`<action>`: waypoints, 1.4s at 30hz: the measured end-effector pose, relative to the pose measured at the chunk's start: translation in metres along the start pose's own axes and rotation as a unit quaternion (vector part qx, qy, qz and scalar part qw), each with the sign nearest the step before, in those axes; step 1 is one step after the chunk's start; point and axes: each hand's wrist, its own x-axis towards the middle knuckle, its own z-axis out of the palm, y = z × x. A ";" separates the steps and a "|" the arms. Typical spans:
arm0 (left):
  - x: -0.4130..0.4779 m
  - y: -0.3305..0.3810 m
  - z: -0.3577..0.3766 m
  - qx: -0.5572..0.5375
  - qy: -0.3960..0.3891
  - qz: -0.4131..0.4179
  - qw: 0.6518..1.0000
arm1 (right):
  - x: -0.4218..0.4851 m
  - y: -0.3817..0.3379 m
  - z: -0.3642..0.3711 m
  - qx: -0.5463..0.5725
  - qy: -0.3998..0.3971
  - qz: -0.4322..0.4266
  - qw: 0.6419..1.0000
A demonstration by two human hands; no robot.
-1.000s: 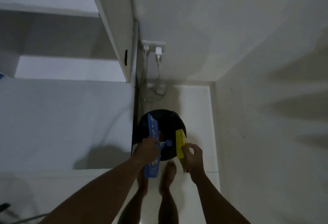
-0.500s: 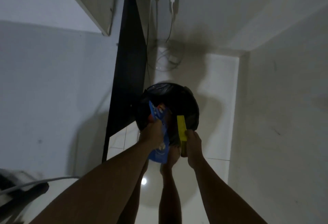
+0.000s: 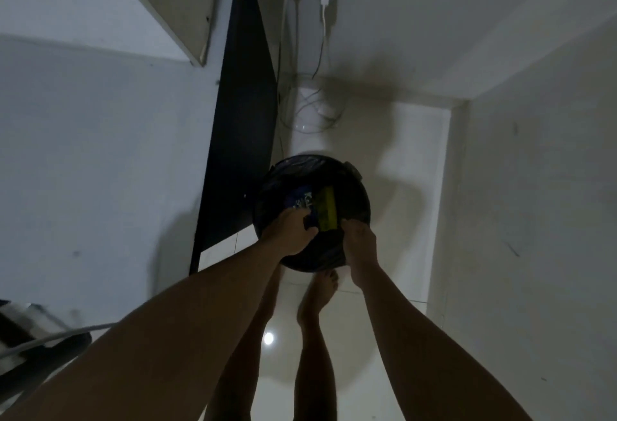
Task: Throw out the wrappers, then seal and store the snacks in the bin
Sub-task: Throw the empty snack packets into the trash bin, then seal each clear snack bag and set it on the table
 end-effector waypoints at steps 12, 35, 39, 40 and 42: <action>-0.154 0.102 -0.116 -0.024 0.147 0.103 0.983 | -0.137 -0.119 -0.046 -0.103 -0.041 -0.199 0.974; -0.452 -0.086 -0.377 -0.048 0.545 -0.031 0.837 | -0.396 -0.338 0.184 -0.165 -0.211 -0.572 0.775; -0.464 -0.151 -0.412 -0.055 0.547 -0.038 0.835 | -0.417 -0.346 0.249 -0.174 -0.203 -0.575 0.774; -0.466 -0.167 -0.420 -0.059 0.547 -0.038 0.834 | -0.421 -0.348 0.266 -0.175 -0.201 -0.572 0.775; -0.470 -0.198 -0.437 -0.069 0.548 -0.037 0.833 | -0.430 -0.350 0.301 -0.175 -0.196 -0.566 0.781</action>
